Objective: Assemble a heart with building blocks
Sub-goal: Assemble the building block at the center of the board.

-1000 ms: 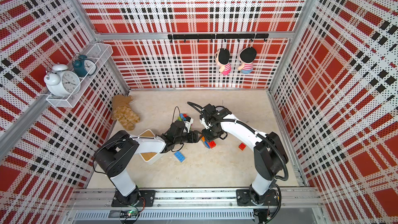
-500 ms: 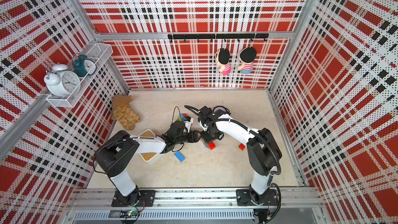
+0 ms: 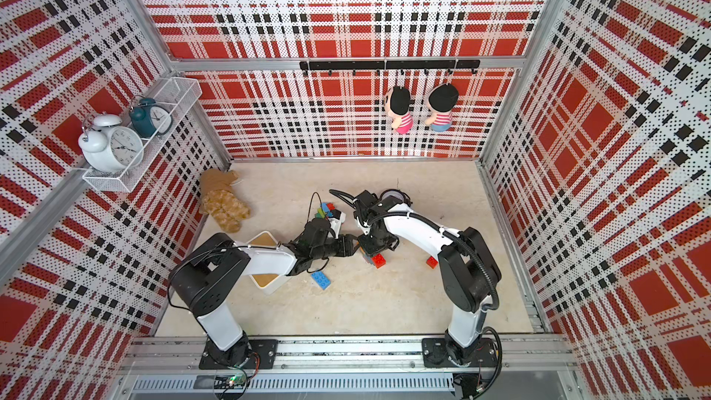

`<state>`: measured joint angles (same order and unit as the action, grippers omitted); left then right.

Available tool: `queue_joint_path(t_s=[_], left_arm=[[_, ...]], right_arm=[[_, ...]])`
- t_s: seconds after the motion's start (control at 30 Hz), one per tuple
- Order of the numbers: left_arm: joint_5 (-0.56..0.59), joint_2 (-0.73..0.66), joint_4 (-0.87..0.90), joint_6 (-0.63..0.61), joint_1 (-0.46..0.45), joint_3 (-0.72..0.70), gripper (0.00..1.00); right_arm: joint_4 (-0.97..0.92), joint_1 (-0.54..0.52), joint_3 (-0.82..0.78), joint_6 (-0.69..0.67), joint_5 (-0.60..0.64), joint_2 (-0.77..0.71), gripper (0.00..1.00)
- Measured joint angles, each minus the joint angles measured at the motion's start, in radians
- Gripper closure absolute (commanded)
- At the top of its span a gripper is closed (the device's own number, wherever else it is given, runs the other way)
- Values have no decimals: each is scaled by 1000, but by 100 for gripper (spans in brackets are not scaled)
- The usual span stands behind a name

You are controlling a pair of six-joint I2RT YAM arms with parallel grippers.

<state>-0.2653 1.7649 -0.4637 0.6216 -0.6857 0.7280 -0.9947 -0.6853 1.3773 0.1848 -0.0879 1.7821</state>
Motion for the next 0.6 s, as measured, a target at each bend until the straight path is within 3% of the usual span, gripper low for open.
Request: queue_joint_path(t_s=[0.6], left_arm=[[4,5,-19,2,-1,-8,45]], right_arm=[[71,-1,-29,-84,23,-2,100]])
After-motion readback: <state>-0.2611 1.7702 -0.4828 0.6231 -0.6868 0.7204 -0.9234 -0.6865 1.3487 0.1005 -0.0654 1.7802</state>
